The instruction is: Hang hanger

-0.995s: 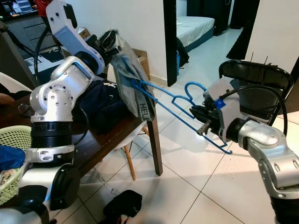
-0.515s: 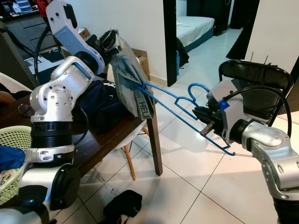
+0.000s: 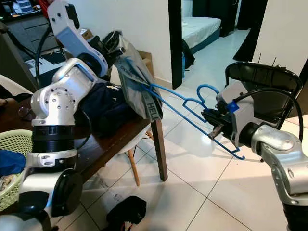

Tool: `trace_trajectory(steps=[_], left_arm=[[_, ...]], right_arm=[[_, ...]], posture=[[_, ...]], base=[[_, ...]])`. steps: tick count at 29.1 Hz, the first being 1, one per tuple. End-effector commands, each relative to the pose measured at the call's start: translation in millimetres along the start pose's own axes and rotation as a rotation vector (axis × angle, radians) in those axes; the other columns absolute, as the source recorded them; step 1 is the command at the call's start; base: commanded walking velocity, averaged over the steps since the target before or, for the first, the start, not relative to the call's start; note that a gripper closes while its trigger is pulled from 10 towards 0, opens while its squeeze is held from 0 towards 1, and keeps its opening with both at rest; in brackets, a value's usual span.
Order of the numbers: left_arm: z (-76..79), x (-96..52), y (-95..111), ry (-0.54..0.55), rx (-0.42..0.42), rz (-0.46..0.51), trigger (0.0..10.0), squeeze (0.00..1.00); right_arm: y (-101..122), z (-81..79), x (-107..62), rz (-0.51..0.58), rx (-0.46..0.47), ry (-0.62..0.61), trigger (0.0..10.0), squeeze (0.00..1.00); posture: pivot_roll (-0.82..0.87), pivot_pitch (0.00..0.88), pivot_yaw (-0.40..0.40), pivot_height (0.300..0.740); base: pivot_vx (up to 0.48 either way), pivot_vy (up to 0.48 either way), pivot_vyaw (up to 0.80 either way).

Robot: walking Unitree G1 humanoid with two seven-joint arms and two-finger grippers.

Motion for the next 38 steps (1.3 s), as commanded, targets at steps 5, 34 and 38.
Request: trace_trajectory(steps=[5,34,38], left_arm=[[-0.2,-0.3,0.7,-0.001,0.007,-0.003,10.0,0.00],[-0.9,-0.2,-0.1,-0.002,0.011,-0.002,10.0,0.00],[-1.3,-0.6,-0.4,0.000,0.012,-0.003,10.0,0.00]], right_arm=[[3.4,6.3,-2.7,0.009,-0.014,-0.018,10.0,0.00],[-2.1,-1.2,-10.6,-0.024,-0.040,0.044,10.0,0.00],[-1.5,-0.2,-11.4,-0.022,-0.039,0.041,10.0,0.00]], posture=[[0.03,0.012,0.115,0.735],[0.02,0.005,0.113,0.735],[0.02,0.007,0.114,0.735]], base=[[0.000,0.000,0.00],[0.000,0.000,0.00],[0.000,0.000,0.00]])
Point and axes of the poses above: a point about 5 cm out from each wrist's last joint towards the gripper, its own x axis pointing out of the wrist towards the gripper, its own y axis along the axis of the wrist's last joint, z = x × y, the point moved 6 cm from there along x, pointing out of the wrist towards the gripper, and after that the axes turned 6 degrees about x, right-handed, at the moved point
